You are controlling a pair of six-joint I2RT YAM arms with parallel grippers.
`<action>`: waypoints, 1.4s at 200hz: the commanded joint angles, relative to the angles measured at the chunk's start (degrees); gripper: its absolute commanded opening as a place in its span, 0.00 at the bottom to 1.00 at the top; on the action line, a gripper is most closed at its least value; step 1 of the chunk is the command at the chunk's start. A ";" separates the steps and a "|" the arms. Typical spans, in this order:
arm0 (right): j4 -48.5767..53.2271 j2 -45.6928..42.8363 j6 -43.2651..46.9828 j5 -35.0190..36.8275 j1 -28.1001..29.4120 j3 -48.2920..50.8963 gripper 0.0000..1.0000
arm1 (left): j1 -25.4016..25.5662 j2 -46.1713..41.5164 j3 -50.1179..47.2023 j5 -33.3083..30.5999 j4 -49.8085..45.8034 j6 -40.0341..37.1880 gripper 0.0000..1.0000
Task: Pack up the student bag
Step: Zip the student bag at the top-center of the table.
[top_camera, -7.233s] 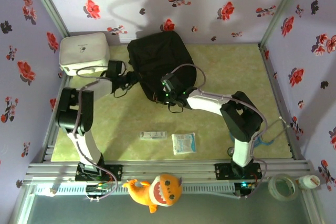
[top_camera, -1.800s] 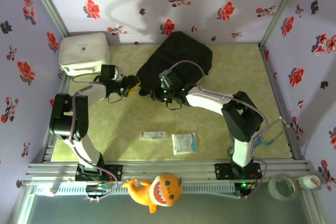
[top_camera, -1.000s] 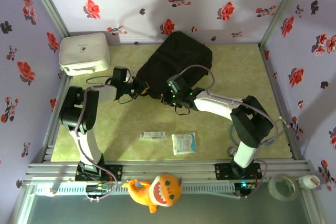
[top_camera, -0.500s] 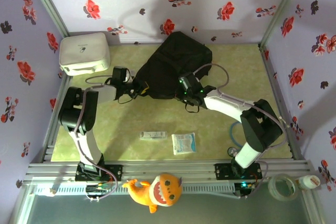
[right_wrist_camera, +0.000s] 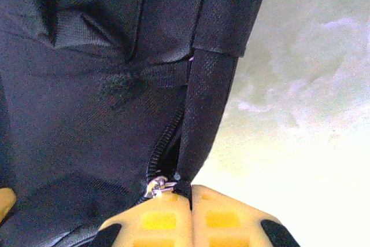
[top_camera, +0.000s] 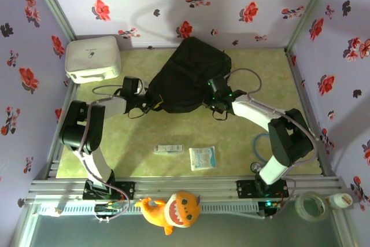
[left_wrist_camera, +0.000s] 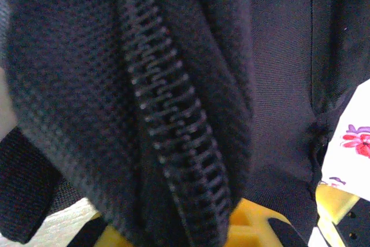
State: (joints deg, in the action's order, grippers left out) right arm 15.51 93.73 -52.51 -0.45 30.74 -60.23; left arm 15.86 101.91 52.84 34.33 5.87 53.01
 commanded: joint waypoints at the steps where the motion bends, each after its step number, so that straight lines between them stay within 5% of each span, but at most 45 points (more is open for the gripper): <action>1: 4.70 -0.66 1.66 7.80 -3.05 -2.66 0.00 | -1.07 -1.76 -1.61 -1.89 -5.71 -3.58 0.00; 76: 9.56 3.04 4.48 14.34 -4.44 -7.61 0.00 | -0.71 -2.27 -2.37 -1.24 -6.67 -4.20 0.00; 117: 7.12 2.59 5.13 11.05 -4.55 -7.45 0.04 | 0.92 -5.26 -2.79 -0.75 -7.74 -3.35 0.00; 198: 2.20 -12.79 5.72 8.45 -6.95 4.50 0.61 | 13.76 -7.20 -1.09 -5.78 -6.10 -2.14 0.26; 245: -2.36 -19.83 4.98 2.82 -10.63 11.41 0.75 | 20.49 -4.78 3.85 -10.31 -5.45 -3.57 0.45; 280: -5.17 -18.21 5.39 -0.86 -11.49 11.38 0.82 | 20.75 -13.14 -0.06 -23.87 -10.75 -6.15 0.66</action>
State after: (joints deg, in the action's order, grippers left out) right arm 14.41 74.63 -47.07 2.48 19.66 -49.15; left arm 36.95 95.39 54.35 21.58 -1.56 50.19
